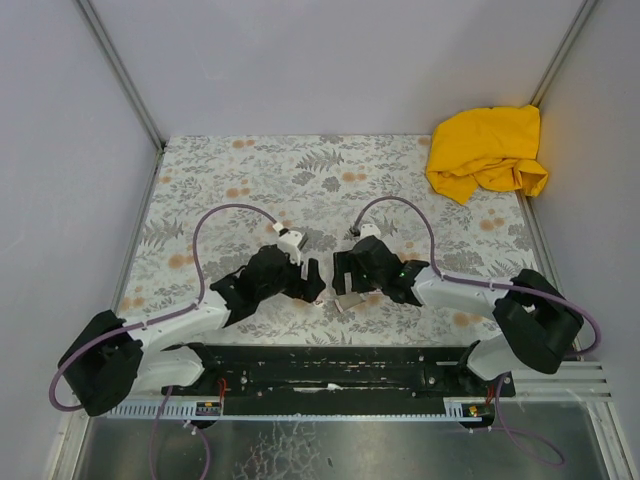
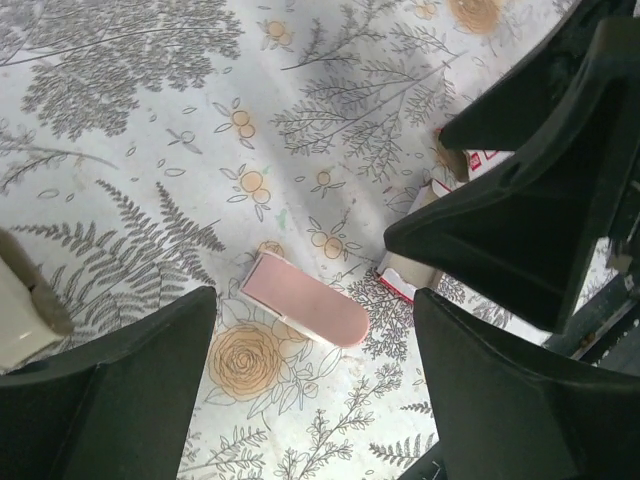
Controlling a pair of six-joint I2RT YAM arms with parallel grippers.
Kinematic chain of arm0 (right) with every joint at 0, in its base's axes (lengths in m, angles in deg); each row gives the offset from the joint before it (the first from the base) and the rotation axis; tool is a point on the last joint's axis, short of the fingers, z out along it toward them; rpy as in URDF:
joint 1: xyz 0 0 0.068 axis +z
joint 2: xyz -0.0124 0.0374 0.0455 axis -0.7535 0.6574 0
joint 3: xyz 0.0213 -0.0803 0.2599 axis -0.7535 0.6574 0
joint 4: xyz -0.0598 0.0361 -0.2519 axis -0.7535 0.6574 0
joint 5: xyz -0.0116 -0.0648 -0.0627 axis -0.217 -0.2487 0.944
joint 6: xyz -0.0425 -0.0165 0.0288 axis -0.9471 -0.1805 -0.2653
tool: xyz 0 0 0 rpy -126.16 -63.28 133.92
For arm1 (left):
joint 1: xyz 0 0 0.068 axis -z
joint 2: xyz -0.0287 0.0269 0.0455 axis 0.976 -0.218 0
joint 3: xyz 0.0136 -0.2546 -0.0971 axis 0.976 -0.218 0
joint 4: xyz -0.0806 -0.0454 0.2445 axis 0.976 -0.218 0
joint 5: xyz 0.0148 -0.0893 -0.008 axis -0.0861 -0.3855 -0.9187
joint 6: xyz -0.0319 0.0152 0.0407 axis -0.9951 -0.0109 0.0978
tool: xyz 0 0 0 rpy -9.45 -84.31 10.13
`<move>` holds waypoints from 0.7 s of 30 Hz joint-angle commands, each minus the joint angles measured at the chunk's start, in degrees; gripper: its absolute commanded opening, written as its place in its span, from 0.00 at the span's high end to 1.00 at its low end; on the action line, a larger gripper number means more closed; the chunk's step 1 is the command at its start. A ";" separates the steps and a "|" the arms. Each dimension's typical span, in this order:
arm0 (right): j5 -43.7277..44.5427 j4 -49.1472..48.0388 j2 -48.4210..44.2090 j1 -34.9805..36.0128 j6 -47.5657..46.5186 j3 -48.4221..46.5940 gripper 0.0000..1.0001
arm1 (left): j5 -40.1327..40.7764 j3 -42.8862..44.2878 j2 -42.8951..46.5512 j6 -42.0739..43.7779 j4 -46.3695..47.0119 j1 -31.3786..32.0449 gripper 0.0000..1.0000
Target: Load the staples into the stapler
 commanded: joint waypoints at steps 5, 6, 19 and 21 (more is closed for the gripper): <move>1.01 3.10 -4.54 -2.97 -2.74 1.30 0.08 | -16.43 1.70 -5.91 14.34 8.02 -1.37 0.21; 0.57 3.06 -5.28 -3.27 -2.83 1.69 0.08 | -17.05 2.07 -6.53 15.07 7.80 -1.32 0.21; -1.72 3.24 -11.13 -3.97 -2.02 5.96 0.07 | -9.86 1.43 -8.64 8.95 10.09 -1.31 0.22; -1.96 3.16 -11.29 -3.97 -1.66 6.34 0.07 | -9.15 2.83 -9.76 9.04 9.58 -1.37 0.22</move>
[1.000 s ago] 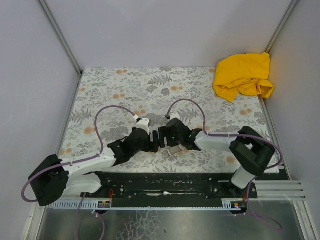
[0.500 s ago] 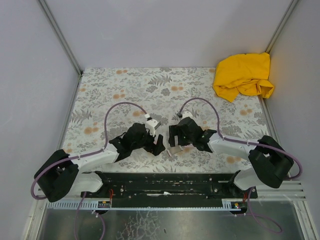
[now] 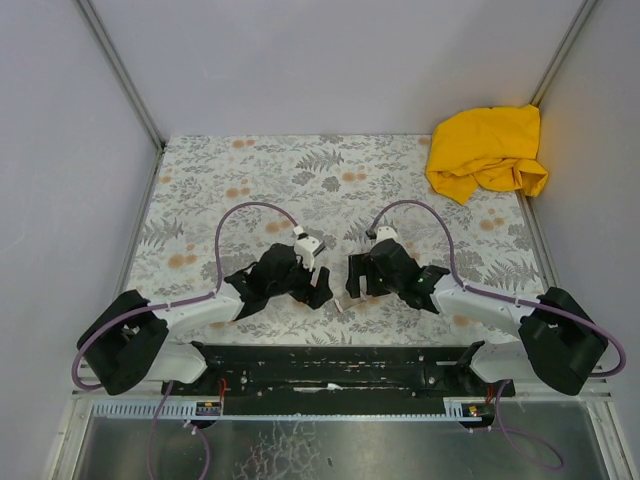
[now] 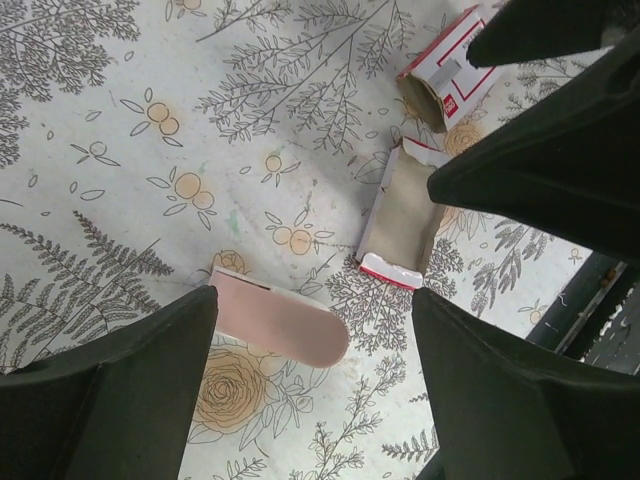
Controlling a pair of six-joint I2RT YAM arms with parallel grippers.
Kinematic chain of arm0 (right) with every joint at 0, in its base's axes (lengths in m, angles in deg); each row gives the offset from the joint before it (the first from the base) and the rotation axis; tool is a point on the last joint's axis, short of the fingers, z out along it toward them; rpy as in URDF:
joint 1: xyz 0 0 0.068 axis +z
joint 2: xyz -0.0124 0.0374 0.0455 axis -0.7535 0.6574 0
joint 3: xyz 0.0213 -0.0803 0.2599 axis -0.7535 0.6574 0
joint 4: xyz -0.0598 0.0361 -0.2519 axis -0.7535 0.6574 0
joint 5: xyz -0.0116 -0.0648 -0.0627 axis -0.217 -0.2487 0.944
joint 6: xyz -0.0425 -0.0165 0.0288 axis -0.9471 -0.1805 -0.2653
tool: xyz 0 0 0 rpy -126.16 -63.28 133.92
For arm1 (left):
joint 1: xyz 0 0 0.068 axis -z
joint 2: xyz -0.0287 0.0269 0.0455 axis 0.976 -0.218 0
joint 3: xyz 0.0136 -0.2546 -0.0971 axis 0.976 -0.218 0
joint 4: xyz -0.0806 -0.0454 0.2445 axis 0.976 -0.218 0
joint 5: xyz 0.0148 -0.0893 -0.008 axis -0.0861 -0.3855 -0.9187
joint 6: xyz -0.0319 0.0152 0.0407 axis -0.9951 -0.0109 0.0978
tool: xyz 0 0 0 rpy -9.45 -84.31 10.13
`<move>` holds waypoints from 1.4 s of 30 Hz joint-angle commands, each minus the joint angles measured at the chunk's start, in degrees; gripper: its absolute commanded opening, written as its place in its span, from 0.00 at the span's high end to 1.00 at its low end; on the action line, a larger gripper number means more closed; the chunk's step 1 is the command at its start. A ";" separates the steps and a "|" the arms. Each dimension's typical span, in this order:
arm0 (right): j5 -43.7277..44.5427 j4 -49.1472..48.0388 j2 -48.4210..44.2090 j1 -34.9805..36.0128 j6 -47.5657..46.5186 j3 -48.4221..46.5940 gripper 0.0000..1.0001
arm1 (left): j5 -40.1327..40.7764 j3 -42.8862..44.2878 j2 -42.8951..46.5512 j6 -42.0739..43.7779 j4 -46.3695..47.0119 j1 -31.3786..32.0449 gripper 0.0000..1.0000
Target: Load the staples into the stapler
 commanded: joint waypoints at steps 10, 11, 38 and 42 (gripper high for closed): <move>-1.61 -0.47 -3.14 -0.36 1.43 2.43 0.07 | -1.58 7.97 -9.75 -2.44 3.01 -2.17 0.24; -1.61 -0.48 -3.27 -0.37 1.47 2.58 0.07 | -2.35 8.47 -10.55 -2.64 3.00 -2.30 0.25; 0.34 1.87 -7.62 -0.36 2.30 3.60 0.07 | -9.69 2.48 -5.30 -6.64 -3.36 -5.44 0.26; 0.69 2.24 -8.35 -0.36 2.36 3.62 0.06 | -9.88 -0.51 -2.55 -7.76 -2.48 -5.50 0.26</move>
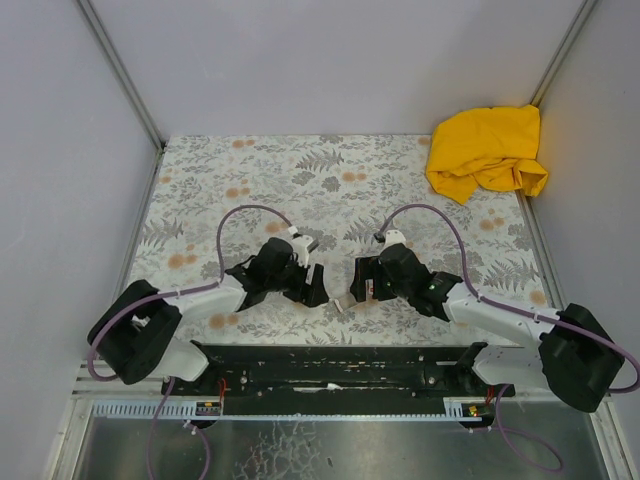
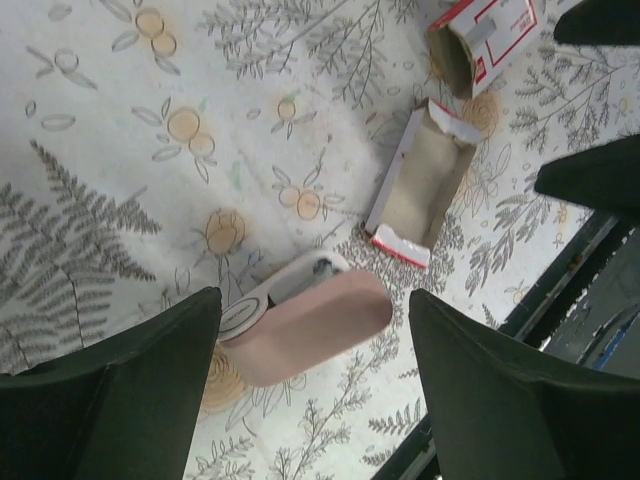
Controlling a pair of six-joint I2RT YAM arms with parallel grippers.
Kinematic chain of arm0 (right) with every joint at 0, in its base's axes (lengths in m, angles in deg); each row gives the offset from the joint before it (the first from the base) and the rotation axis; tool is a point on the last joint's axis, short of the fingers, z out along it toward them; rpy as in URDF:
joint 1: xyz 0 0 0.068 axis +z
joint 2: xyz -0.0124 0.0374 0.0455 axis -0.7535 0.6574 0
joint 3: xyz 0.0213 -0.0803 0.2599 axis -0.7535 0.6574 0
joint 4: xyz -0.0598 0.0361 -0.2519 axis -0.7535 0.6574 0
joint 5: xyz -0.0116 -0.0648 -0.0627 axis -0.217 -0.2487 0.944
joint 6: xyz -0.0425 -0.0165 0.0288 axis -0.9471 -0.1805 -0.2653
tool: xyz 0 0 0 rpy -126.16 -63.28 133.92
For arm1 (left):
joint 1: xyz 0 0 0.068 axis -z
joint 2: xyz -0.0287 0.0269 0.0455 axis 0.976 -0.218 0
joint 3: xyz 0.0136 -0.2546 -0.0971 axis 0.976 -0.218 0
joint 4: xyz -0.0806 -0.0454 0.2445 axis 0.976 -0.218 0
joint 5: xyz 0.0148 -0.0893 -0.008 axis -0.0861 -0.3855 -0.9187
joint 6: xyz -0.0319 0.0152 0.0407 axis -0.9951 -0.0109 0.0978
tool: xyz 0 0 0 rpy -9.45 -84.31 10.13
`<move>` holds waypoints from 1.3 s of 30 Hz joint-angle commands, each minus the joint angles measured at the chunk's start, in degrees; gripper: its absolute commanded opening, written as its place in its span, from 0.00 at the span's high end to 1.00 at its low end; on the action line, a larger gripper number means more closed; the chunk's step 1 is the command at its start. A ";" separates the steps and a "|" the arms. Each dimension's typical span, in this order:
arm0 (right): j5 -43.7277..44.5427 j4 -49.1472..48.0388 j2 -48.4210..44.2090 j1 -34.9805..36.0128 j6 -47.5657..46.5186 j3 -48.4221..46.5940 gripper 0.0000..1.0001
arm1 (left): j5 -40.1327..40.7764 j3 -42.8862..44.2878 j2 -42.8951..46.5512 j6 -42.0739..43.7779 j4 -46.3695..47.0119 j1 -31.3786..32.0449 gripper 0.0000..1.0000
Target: Load the staples into the stapler
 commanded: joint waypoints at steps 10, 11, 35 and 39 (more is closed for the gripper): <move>1.60 0.41 -2.28 -0.30 0.79 0.28 0.06 | -0.60 -8.49 9.20 -2.85 3.65 0.91 0.26; 1.58 0.39 -2.36 -0.30 0.88 0.30 0.06 | 1.01 -8.17 9.35 -2.50 3.02 1.31 0.27; 0.58 0.09 -2.43 -0.30 1.49 0.17 0.06 | 18.09 -1.94 3.04 6.02 -0.46 11.66 0.50; 0.65 0.21 -2.93 -0.33 1.55 0.08 0.06 | 20.96 -0.85 1.98 3.71 -2.88 13.00 0.49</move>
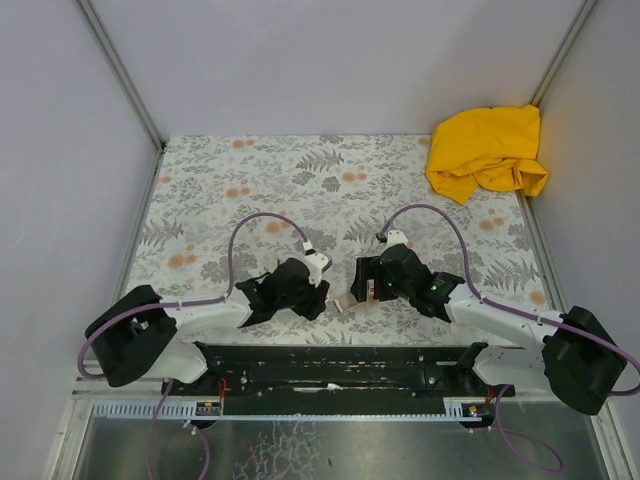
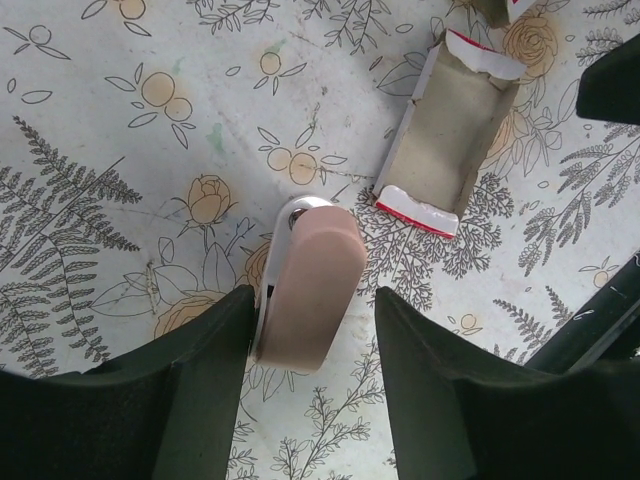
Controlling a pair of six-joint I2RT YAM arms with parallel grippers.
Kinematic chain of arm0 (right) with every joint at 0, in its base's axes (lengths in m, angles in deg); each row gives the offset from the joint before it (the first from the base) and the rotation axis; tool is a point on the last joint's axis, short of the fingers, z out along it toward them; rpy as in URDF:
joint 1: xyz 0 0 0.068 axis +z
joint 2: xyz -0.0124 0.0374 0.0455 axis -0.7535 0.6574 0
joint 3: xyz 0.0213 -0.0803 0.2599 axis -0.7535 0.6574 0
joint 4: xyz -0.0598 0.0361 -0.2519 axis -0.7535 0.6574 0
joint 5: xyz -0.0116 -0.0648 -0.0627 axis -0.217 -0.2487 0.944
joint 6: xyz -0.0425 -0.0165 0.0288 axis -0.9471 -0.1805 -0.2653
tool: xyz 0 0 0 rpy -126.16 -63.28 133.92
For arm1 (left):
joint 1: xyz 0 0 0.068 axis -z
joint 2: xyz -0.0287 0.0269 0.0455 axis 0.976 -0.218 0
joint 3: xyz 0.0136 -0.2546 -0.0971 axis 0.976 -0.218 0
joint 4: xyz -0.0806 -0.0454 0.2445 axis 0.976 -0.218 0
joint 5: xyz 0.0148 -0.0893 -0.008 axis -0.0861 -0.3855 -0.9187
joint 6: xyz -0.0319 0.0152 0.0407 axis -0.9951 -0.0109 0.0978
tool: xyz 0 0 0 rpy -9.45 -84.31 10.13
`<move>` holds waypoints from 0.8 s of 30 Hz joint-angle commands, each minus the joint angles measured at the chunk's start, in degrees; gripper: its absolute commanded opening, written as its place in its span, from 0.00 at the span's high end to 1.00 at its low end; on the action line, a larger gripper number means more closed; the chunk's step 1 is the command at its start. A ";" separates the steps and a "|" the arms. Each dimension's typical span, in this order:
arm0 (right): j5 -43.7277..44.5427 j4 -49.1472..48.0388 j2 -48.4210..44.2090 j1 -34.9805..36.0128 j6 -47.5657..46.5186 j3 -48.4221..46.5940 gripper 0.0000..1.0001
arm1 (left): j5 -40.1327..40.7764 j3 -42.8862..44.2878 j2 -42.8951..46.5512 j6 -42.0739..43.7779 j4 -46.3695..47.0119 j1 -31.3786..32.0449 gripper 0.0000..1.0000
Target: Load the staples into the stapler
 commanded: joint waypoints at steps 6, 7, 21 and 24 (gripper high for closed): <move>0.80 -0.83 -2.23 -0.30 0.61 -0.09 0.06 | 8.47 4.57 -3.27 -4.93 -6.22 3.43 0.52; 0.79 -0.78 -2.37 -0.30 0.60 -0.10 0.06 | 8.96 5.03 -3.91 -5.62 -7.28 3.86 0.52; 1.07 -0.34 -3.71 -0.30 1.56 -0.23 0.06 | 12.64 6.86 -5.57 -9.34 -11.52 6.44 0.66; 0.90 -0.37 -4.12 -0.30 2.27 -0.23 0.05 | 11.88 6.91 -5.32 -9.92 -12.08 6.98 0.78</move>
